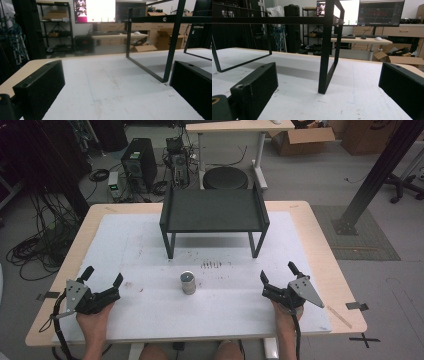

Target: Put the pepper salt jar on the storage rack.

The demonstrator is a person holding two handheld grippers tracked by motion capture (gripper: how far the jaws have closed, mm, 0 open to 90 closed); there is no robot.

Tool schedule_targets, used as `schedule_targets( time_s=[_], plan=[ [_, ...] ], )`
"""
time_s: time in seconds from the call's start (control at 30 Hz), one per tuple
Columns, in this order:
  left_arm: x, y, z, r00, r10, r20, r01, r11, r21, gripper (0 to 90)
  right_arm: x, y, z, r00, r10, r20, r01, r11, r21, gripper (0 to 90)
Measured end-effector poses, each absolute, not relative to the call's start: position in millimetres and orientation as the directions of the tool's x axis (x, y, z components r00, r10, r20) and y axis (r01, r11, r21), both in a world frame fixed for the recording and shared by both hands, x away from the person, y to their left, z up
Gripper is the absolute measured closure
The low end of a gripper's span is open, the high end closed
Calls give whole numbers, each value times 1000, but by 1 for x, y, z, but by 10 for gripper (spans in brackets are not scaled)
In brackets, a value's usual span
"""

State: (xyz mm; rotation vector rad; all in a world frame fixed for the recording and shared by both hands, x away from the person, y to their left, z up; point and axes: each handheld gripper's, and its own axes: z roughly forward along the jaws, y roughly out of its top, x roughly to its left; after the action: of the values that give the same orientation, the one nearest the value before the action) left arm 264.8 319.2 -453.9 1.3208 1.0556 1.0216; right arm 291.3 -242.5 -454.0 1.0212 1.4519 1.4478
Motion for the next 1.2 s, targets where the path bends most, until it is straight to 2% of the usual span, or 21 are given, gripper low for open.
schedule_targets(
  time_s=[1.2],
  plan=[
    [264,320,-454,231,973,-13,18,9,1000,2,292,-242,-454,-330,944,-12,-3,11,1000,21]
  ],
)
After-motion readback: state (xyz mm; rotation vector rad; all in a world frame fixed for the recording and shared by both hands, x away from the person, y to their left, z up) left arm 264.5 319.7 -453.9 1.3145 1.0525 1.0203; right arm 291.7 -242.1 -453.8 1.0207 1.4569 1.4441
